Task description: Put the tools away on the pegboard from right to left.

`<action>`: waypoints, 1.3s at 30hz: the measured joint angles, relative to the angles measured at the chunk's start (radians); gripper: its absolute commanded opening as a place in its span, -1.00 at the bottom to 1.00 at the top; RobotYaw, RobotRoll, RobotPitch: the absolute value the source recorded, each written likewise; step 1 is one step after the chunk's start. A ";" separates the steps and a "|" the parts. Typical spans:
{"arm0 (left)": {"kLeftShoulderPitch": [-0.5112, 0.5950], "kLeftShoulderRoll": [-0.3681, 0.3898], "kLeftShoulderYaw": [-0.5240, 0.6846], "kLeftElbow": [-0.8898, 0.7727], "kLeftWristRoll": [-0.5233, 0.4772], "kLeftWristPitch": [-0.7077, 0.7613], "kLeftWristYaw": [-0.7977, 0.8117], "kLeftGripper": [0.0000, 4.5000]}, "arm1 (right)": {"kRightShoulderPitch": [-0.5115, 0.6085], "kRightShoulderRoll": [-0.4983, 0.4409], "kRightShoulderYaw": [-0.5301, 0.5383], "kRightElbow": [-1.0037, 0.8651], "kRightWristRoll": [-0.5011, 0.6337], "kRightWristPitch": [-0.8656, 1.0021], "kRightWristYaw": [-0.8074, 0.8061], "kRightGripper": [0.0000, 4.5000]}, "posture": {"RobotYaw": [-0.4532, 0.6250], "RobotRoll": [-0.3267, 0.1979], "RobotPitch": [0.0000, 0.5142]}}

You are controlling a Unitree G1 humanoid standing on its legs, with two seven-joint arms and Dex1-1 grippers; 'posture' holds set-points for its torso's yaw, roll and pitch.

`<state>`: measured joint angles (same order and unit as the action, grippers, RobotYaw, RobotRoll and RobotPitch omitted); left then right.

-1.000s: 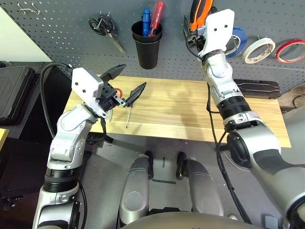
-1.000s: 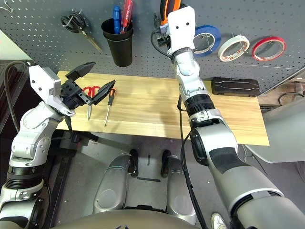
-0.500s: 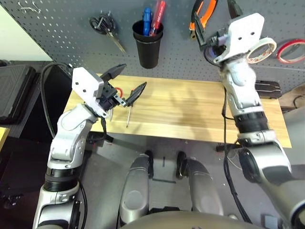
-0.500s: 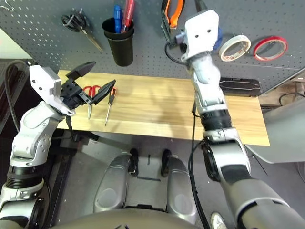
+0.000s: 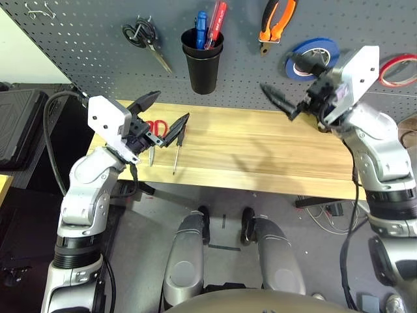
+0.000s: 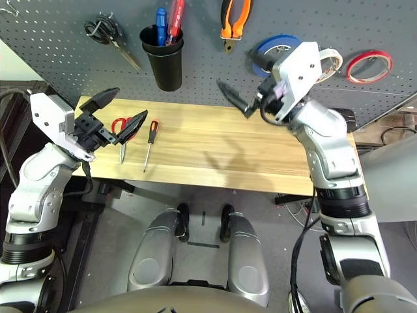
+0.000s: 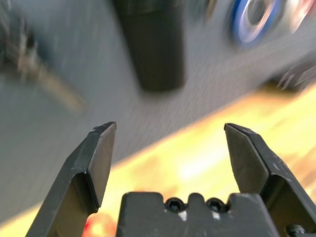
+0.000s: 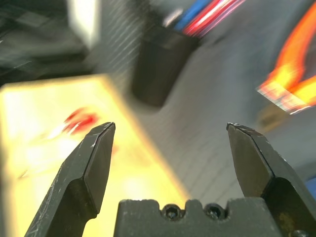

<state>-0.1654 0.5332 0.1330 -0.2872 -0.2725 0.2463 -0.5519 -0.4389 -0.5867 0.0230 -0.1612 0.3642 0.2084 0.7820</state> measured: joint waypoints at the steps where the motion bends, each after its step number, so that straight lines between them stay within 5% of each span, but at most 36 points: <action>1: 0.005 0.000 -0.010 0.016 0.023 0.015 0.016 1.00 | 0.020 -0.013 0.007 0.000 0.000 0.012 0.025 1.00 | 0.19 0.25 0.13; 17: -0.197 -0.075 -0.152 0.317 0.175 0.232 0.114 1.00 | 0.237 -0.163 0.032 -0.078 -0.059 0.096 0.136 1.00 | 0.03 0.25 0.48; 29: -0.419 -0.214 -0.172 0.655 0.210 0.244 0.189 1.00 | 0.311 -0.163 0.047 -0.140 -0.123 0.184 0.071 1.00 | -0.08 0.25 0.69; 39: -0.570 -0.260 -0.152 0.938 0.223 0.191 0.241 1.00 | 0.340 -0.153 0.050 -0.206 -0.138 0.243 0.037 1.00 | -0.16 0.25 0.77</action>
<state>-0.7358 0.2733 -0.0188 0.6511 -0.0494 0.4373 -0.3106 -0.0986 -0.7401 0.0735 -0.3670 0.2260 0.4511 0.8193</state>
